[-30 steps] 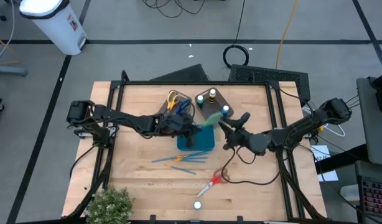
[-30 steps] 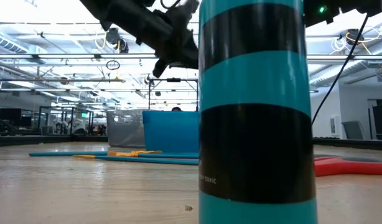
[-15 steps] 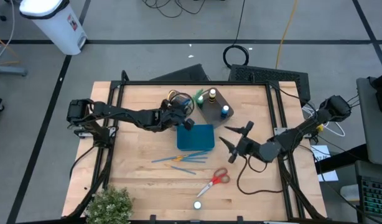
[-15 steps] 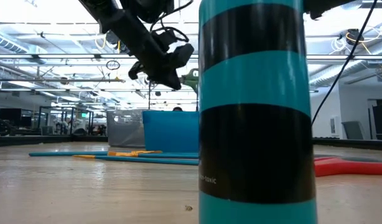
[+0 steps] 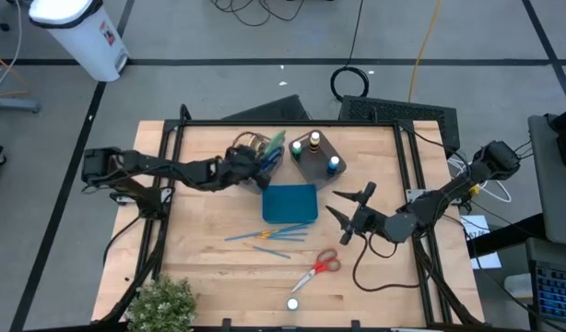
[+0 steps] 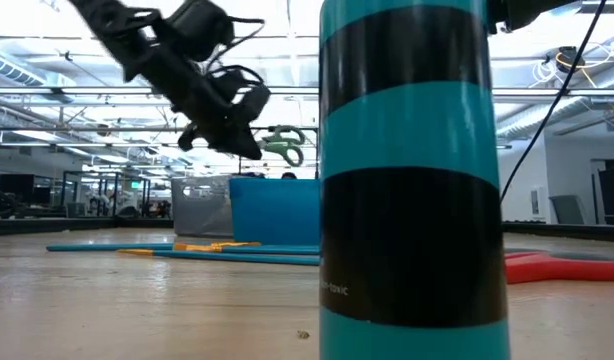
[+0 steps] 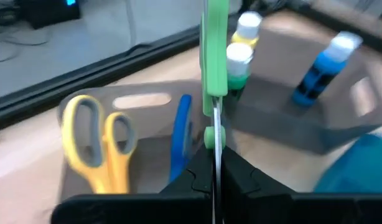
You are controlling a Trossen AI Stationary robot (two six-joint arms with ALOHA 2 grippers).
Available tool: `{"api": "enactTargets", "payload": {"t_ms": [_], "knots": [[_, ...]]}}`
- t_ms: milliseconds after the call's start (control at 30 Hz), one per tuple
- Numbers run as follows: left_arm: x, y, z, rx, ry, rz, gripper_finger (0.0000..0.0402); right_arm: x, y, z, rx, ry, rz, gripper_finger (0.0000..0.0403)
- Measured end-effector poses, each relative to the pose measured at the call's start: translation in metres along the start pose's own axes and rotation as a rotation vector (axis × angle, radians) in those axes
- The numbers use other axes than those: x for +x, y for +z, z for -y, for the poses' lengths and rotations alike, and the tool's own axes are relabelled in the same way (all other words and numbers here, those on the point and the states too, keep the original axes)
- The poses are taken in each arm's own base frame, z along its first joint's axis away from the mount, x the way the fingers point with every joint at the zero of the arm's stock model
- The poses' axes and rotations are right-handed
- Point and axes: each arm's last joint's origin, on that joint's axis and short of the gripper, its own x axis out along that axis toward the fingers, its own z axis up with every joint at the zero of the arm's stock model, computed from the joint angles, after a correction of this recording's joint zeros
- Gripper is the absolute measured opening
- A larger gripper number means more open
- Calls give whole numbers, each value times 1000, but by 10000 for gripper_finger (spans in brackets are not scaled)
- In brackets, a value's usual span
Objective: Pick & Place Paint Supplies
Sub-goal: Put the green scissors into the left black bin
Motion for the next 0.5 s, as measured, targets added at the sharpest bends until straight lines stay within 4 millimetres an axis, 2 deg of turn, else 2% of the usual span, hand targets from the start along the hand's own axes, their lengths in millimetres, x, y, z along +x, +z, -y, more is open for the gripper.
{"api": "enactTargets", "payload": {"t_ms": [100,267,500], "knots": [[-4,-16,-12,-63,-61,43,4,1,0,0,3,-2,1,202],[-6,-38,-24,-142,-57,48,4,1,1,1,9,-4,3,199],[-6,-43,-28,-148,-28,39,5,1,1,1,8,-4,3,200]]}}
